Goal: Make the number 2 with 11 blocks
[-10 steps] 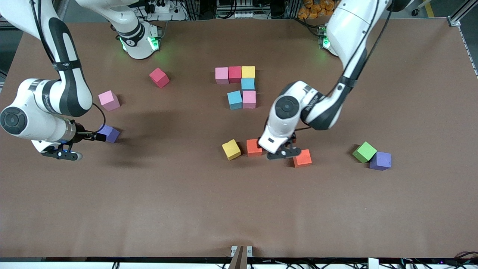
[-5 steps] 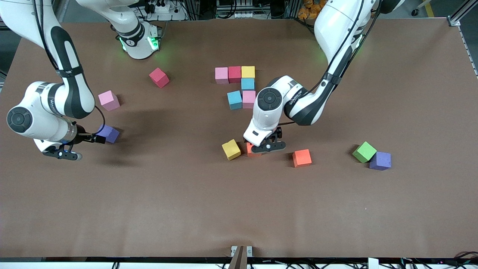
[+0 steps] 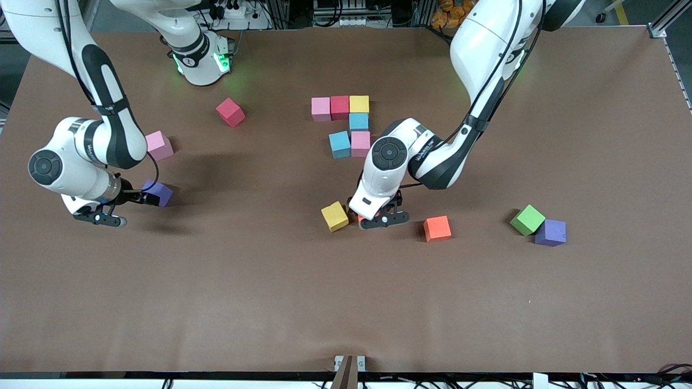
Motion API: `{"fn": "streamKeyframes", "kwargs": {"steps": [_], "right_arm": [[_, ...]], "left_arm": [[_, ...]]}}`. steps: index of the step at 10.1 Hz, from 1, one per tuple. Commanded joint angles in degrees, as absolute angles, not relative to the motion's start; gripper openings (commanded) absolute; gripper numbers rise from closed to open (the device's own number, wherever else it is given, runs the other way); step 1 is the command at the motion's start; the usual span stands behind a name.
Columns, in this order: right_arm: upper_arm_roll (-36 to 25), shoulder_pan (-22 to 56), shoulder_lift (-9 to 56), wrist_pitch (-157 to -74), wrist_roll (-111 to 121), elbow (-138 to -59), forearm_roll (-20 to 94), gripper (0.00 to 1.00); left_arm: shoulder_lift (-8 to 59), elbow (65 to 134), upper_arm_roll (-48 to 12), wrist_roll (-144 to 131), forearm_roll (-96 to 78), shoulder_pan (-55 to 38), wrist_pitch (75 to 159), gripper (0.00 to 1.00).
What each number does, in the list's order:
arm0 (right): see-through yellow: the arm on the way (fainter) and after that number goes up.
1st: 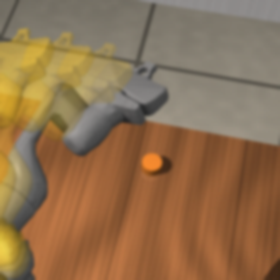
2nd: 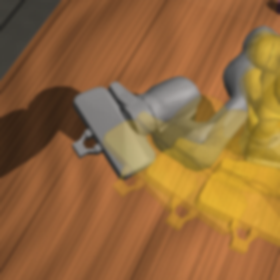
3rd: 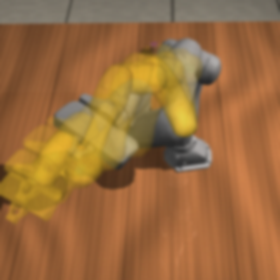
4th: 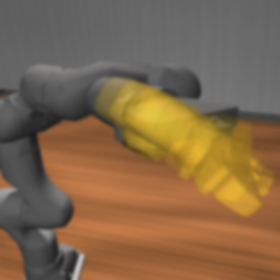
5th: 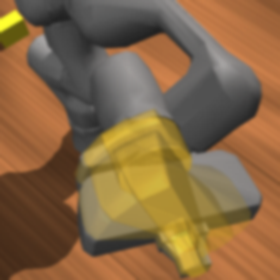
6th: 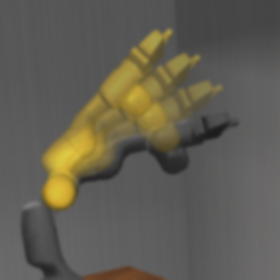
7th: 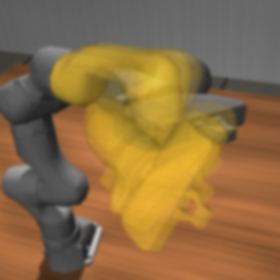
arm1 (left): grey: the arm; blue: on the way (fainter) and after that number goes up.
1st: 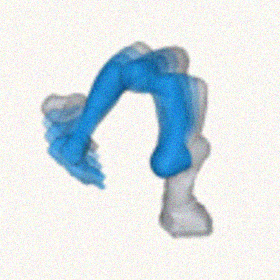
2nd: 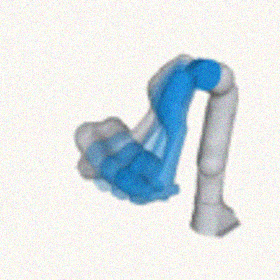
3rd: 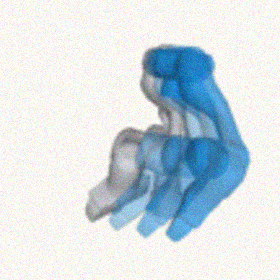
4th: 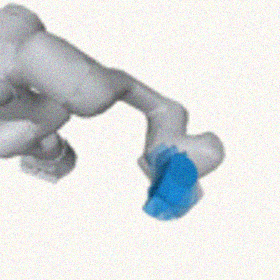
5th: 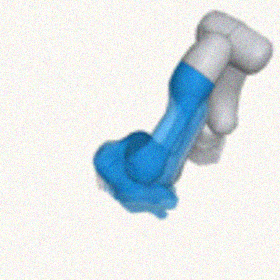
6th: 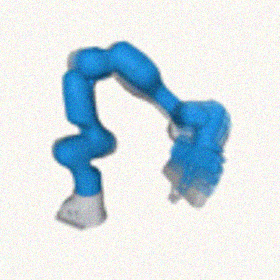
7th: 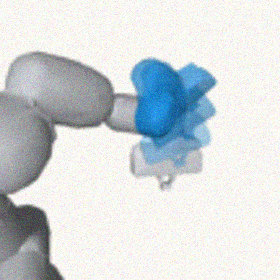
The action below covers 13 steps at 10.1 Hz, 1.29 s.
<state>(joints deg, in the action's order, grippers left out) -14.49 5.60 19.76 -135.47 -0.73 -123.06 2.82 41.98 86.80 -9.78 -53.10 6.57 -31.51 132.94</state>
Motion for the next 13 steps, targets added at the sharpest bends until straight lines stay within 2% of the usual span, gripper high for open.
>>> {"fn": "streamKeyframes", "kwargs": {"steps": [1,9,11,12,13], "right_arm": [[-13.9,4.9,18.5,-136.0,0.2,-126.1,5.0,1.00],[-14.0,4.0,19.4,-136.4,0.7,-126.8,8.1,1.00],[-14.0,4.0,20.7,-136.7,0.8,-126.7,8.3,1.00],[-14.0,4.0,21.4,-137.3,1.1,-126.7,8.6,1.00],[-14.0,4.0,22.0,-138.4,1.3,-126.7,8.6,1.00]], "left_arm": [[43.9,84.6,-9.3,-52.9,5.4,-32.1,133.4,1.00],[46.2,84.8,-9.3,-52.7,5.5,-32.3,135.1,1.00],[47.1,84.9,-9.3,-52.6,5.6,-32.8,135.1,0.82],[47.0,84.9,-9.3,-52.8,5.6,-32.8,135.1,0.61],[46.7,84.9,-9.3,-52.9,5.7,-32.7,135.1,0.34]]}}
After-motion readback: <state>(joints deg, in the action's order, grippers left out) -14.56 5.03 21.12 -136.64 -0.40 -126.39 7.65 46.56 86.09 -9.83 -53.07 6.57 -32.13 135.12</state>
